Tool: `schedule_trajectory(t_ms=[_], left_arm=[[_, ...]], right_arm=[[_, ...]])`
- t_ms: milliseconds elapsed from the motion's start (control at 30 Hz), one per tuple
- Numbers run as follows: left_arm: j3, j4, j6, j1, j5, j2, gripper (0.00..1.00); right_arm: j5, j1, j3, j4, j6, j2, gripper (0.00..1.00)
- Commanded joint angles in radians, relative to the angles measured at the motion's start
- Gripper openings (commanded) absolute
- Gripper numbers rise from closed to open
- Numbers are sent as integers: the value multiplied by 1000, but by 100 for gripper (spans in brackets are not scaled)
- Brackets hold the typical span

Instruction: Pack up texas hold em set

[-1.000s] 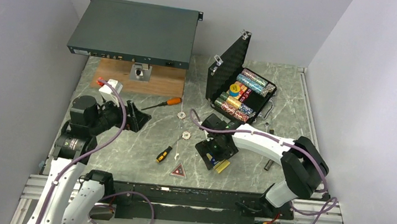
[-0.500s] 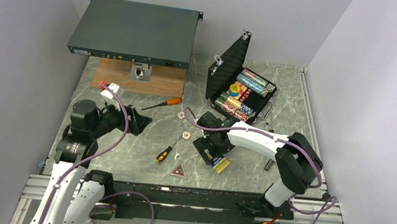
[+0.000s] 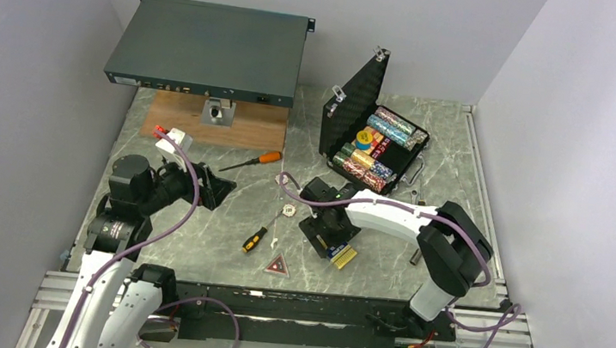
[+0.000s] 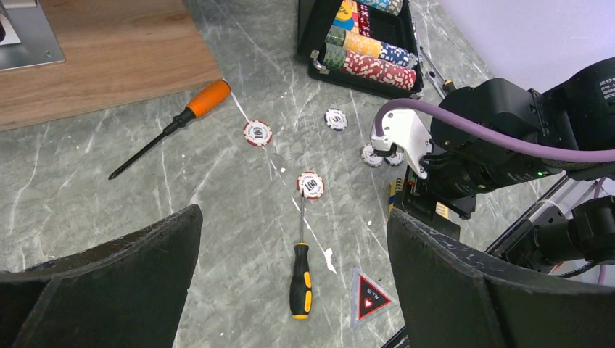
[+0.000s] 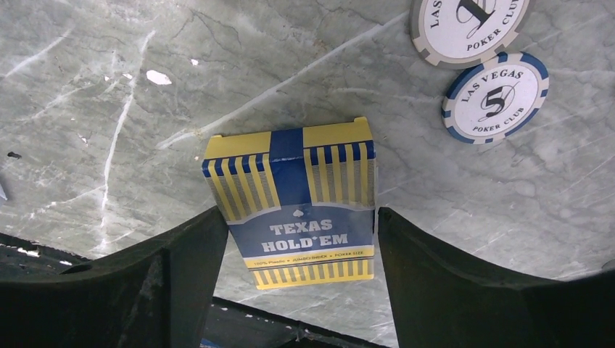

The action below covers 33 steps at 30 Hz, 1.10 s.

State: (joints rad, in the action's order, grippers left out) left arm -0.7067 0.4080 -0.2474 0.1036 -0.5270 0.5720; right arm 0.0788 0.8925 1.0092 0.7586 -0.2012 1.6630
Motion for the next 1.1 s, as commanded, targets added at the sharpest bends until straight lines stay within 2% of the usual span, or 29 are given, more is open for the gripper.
schedule_trajectory(t_ms=[0, 100, 233, 367, 567, 633, 733, 867, 967, 1067], left_arm=[[4, -39, 24, 2, -25, -4, 99], [3, -39, 24, 2, -26, -3, 99], [3, -38, 26, 3, -25, -4, 99], [3, -34, 25, 3, -21, -2, 99], [4, -38, 24, 3, -20, -1, 99], [6, -42, 23, 2, -14, 7, 99], [3, -43, 25, 3, -6, 35, 99], [3, -48, 22, 4, -6, 74, 99], [3, -57, 16, 4, -14, 99, 99], [0, -60, 15, 7, -17, 119, 99]], right_arm=[[31, 9, 23, -12, -11, 6, 75], [34, 8, 22, -14, -16, 5, 65], [102, 9, 31, -22, -55, -20, 46], [158, 2, 36, -55, -93, -112, 19], [311, -58, 82, -83, -185, -261, 14], [313, -155, 104, -104, -228, -298, 10], [236, -372, 157, -133, -301, -304, 1], [194, -603, 322, -116, -372, -188, 0], [196, -690, 468, -87, -396, -42, 0], [229, -741, 651, 18, -443, 142, 0]])
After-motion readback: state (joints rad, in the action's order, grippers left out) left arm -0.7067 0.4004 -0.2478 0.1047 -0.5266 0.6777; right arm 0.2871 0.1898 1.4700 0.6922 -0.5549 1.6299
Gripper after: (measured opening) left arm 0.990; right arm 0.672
